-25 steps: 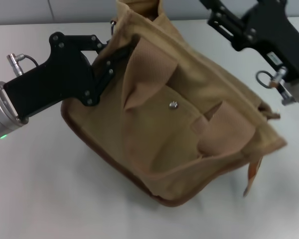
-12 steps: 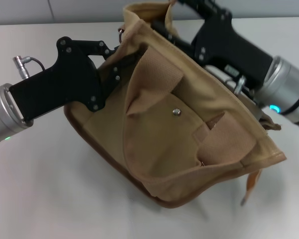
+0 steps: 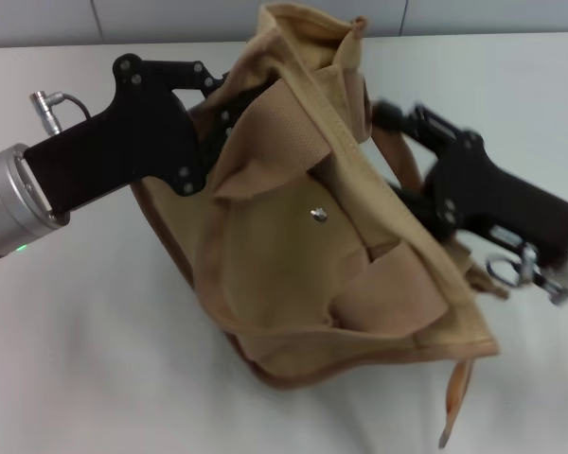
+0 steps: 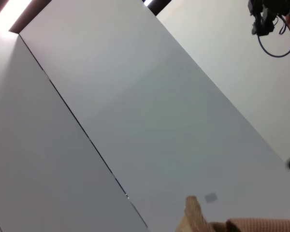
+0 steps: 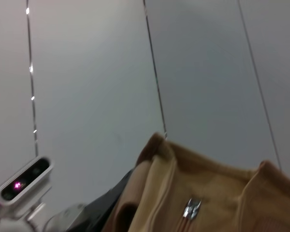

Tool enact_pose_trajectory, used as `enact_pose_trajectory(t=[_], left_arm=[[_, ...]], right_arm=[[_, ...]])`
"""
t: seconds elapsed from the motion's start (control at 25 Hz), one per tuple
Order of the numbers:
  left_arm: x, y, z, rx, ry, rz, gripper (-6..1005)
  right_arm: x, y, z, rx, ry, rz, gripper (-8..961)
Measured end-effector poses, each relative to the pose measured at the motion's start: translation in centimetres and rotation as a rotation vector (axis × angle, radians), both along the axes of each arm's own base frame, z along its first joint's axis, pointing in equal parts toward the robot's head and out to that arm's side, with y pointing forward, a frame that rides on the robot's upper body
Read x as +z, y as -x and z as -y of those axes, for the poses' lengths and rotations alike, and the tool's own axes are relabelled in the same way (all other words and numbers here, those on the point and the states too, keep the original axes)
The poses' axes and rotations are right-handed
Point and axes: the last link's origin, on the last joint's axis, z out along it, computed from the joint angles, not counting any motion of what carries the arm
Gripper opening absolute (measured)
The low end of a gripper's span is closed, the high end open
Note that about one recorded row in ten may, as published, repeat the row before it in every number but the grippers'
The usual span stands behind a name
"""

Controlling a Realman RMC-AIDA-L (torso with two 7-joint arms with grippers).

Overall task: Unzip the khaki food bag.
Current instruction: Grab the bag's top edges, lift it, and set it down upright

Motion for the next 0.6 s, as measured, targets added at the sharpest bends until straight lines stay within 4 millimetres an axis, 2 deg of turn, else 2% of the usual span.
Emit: enact_pose_trajectory(t=[0.12, 0.28, 0.4, 0.6], left_arm=[[0.0, -0.3, -0.2, -0.007, -0.002, 0.001, 83], [-0.3, -0.7, -0.2, -0.031, 0.017, -0.012, 83], [-0.7, -0.9, -0.1, -0.054, 0.036, -0.031, 83], [-1.3, -1.1, 0.2, -0.088, 0.042, -0.056, 83]], right_arm=[[0.9, -1.3, 1.4, -0.018, -0.017, -0.016, 826], [3.0, -1.7, 1.2, -0.079, -0.152, -0.136, 825], [3.4, -0.8, 0.1, -0.068, -0.18, -0.17, 825], [2.7, 1.4, -2.0, -0.023, -0.154, -0.156, 825]])
